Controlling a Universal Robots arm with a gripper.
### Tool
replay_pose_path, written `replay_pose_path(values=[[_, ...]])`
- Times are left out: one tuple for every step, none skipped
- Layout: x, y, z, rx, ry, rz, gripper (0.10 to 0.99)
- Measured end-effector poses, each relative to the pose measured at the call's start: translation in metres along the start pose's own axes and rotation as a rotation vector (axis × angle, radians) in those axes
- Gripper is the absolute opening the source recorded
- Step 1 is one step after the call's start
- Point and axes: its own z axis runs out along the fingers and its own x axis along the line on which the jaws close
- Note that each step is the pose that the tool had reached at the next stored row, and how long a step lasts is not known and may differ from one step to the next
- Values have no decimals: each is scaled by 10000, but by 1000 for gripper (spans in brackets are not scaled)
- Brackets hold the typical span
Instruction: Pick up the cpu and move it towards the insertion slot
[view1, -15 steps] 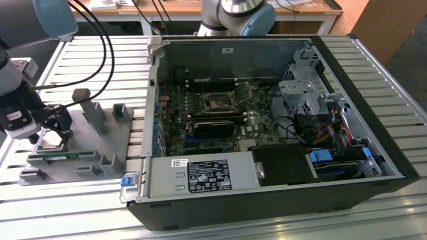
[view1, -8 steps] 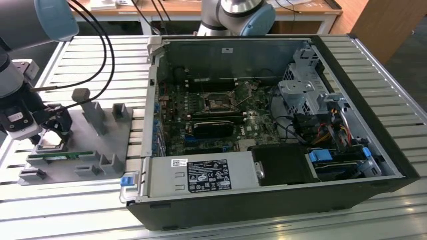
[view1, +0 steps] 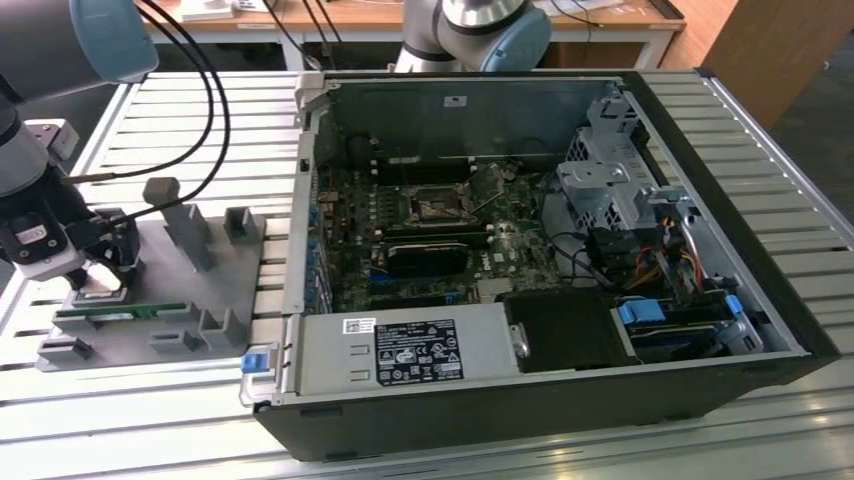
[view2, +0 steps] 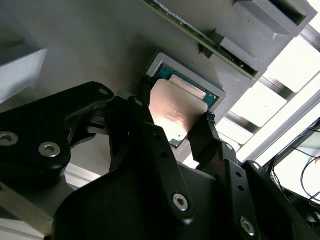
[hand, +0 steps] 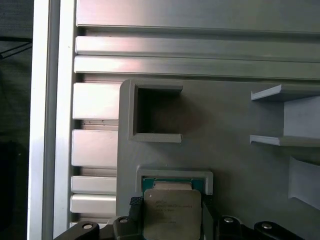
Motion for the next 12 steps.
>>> replay_pose_path(values=[[0,0,-4,0,-2,1,545],[0,0,-9,1,-3,0,545],[0,0,-14,1,-4,1,545],[0,0,-19,2,-5,0,545],[0,0,-24,1,-8,0,545],[0,0,-30,2,-9,1,545],[0,0,-33,1,-10,0,545],[0,0,-37,1,-12,0,545],[0,0,-41,1,-11,1,545],[0,0,-43,1,-11,1,545],[0,0,-43,2,-12,0,545],[0,0,-43,11,-11,1,545]])
